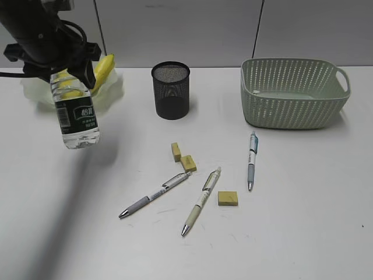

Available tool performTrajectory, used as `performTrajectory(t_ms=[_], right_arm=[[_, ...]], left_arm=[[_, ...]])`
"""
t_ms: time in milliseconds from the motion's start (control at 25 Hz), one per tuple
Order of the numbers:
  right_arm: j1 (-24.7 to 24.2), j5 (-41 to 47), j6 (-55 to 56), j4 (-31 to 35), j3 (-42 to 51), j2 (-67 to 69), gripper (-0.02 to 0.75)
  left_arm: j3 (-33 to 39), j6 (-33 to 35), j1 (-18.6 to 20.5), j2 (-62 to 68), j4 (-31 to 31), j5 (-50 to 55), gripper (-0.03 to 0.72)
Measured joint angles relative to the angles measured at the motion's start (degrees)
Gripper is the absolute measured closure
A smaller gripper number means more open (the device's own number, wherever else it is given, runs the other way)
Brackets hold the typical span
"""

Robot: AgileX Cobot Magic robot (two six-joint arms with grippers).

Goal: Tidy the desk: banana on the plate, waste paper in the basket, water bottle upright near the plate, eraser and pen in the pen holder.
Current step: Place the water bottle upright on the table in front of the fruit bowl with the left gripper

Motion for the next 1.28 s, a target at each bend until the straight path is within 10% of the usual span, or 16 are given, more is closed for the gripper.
performTrajectory(t_ms=[680,1280], right_arm=[[0.0,0.0,0.0,0.0,0.0,0.0,0.15],[0.0,0.0,0.05,-0.02,0.0,0.0,0.15]], left_arm=[[46.7,0.0,0.0,-20.12,7.52,-66.03,0.207],[43.91,0.0,-0.05,-12.92,22.79,-64.93,0.207]])
